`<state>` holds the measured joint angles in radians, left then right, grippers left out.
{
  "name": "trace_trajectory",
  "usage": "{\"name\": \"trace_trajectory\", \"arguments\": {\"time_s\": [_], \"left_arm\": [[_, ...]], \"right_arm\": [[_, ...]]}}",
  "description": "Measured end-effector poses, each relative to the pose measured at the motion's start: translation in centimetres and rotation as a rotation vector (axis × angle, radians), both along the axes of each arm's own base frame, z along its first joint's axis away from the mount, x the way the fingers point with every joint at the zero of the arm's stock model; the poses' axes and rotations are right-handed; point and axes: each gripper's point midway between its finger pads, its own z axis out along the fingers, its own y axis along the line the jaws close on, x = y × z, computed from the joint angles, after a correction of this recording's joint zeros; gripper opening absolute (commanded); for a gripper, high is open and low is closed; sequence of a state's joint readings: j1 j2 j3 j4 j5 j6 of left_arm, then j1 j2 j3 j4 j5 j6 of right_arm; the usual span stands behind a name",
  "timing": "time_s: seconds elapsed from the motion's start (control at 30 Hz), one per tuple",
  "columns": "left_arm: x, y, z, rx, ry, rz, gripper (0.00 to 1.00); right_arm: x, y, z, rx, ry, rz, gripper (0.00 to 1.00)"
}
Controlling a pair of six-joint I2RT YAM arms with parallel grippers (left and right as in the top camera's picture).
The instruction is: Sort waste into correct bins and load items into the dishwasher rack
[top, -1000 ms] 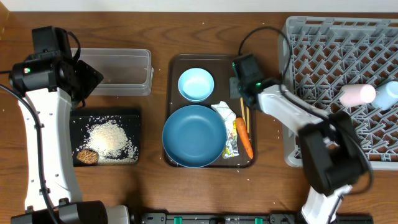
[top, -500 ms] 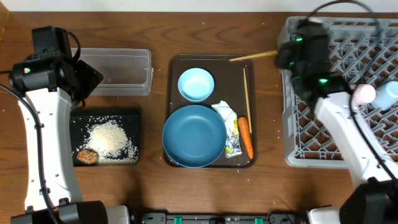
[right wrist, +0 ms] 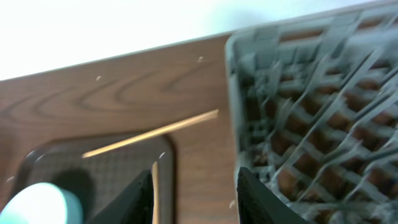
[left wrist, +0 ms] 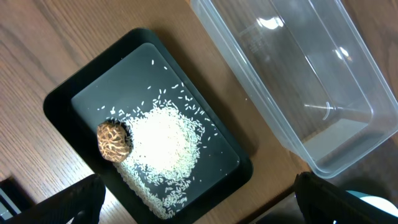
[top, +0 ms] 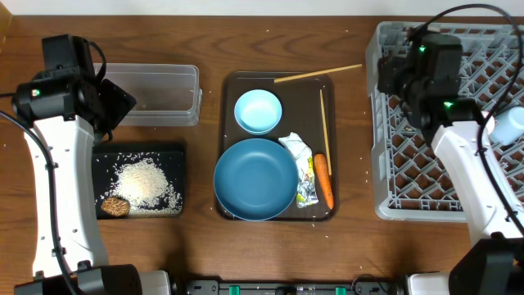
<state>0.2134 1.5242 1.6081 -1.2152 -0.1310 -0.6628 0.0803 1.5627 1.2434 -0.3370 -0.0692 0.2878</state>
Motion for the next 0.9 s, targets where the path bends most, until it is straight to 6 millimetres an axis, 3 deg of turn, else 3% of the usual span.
{"name": "trace_trajectory", "arguments": {"time_s": [0.1, 0.2, 0.33, 0.47, 0.57, 0.67, 0.9], "left_arm": [[0.0, 0.0, 0.0, 0.000, 0.000, 0.000, 0.98], [0.0, 0.0, 0.0, 0.000, 0.000, 0.000, 0.98], [0.0, 0.0, 0.0, 0.000, 0.000, 0.000, 0.98], [0.0, 0.0, 0.0, 0.000, 0.000, 0.000, 0.98], [0.0, 0.0, 0.0, 0.000, 0.000, 0.000, 0.98], [0.0, 0.0, 0.0, 0.000, 0.000, 0.000, 0.98], [0.0, 0.0, 0.0, 0.000, 0.000, 0.000, 0.98]], "right_arm": [[-0.2, 2.7, -0.6, 0.034, 0.019, 0.047, 0.55], [0.1, 6.0, -2.2, 0.049, 0.038, 0.110, 0.62], [1.6, 10.5, -6.0, 0.051, 0.051, 0.194, 0.75], [3.1, 13.3, -9.2, 0.046, 0.030, 0.230, 0.86], [3.3, 13.9, -11.4, 0.015, 0.048, 0.234, 0.90], [4.1, 13.7, -12.3, -0.038, 0.053, 0.228, 0.96], [8.3, 12.9, -9.6, -0.200, -0.015, 0.220, 0.99]]}}
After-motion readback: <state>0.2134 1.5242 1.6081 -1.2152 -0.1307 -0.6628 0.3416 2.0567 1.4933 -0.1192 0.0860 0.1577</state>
